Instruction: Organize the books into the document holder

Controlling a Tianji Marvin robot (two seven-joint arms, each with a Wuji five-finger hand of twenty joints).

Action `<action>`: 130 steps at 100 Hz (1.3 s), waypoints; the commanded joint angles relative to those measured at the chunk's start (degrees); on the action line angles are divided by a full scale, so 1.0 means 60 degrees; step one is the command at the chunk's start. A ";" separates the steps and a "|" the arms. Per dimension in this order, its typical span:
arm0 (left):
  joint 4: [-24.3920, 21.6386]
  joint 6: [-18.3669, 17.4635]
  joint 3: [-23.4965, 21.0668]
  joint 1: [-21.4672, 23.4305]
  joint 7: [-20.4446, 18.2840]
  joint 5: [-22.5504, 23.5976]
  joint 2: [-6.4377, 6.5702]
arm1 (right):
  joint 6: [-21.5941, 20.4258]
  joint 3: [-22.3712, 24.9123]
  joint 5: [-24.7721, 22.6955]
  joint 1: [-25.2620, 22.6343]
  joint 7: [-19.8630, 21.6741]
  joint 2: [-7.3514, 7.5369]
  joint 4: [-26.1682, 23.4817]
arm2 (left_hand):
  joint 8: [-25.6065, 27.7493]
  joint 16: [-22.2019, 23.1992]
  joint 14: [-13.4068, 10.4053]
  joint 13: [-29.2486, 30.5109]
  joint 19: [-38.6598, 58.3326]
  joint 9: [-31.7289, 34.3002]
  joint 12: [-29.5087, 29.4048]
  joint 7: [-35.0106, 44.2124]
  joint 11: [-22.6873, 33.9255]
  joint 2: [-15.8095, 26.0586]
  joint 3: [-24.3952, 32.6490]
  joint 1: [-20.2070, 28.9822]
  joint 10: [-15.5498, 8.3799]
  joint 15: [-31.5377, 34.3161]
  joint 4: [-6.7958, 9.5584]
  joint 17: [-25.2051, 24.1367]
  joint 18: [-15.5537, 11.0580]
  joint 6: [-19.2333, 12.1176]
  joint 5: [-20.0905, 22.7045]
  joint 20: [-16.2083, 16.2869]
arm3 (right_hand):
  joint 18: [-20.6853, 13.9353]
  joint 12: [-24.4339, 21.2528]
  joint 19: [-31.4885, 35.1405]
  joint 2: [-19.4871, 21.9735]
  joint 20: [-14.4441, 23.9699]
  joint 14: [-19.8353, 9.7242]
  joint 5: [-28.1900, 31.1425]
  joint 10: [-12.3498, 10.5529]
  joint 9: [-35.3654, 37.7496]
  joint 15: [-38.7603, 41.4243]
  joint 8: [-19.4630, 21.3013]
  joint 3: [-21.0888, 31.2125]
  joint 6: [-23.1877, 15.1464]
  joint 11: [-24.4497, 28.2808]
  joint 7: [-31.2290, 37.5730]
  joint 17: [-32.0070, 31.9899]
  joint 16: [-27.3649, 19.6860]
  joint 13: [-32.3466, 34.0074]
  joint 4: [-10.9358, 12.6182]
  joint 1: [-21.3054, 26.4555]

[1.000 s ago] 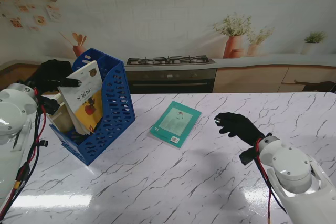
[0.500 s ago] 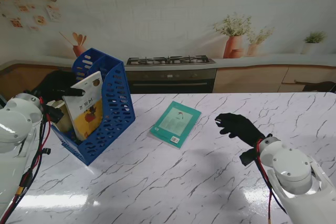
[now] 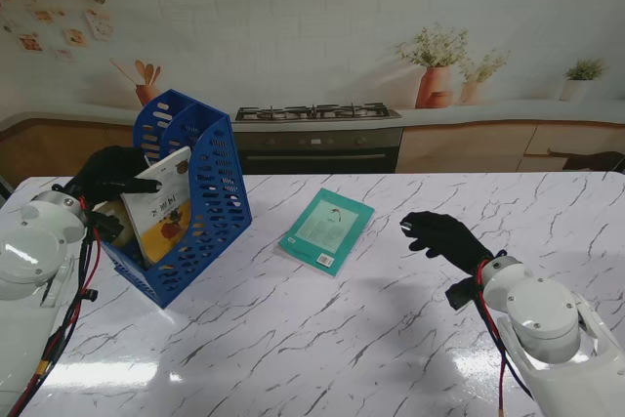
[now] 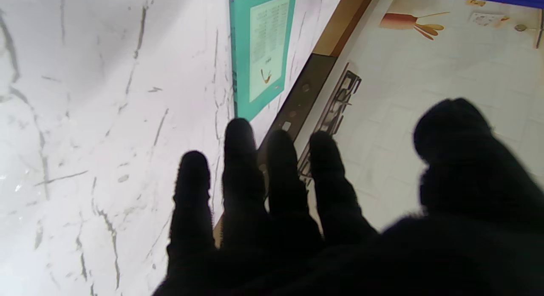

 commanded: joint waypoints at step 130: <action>-0.0558 0.0034 -0.0049 0.1040 0.0216 0.0148 -0.0143 | -0.0083 0.0041 0.0083 -0.0119 0.0014 -0.0073 0.0048 | -0.7785 0.0583 0.2147 -0.2821 -0.0267 -0.2504 -0.3029 -0.4934 0.0592 0.2045 -0.2613 0.0555 -0.0498 -0.4383 -0.1056 -0.3262 0.1583 -0.1819 -0.2376 0.0328 | 0.2312 0.0096 -0.0133 0.0204 -0.0047 -0.0183 0.0379 -0.0280 0.0348 -0.0052 -0.0081 -0.0379 -0.0209 0.0028 0.0224 -0.0099 0.0028 0.0080 0.0389 -0.0229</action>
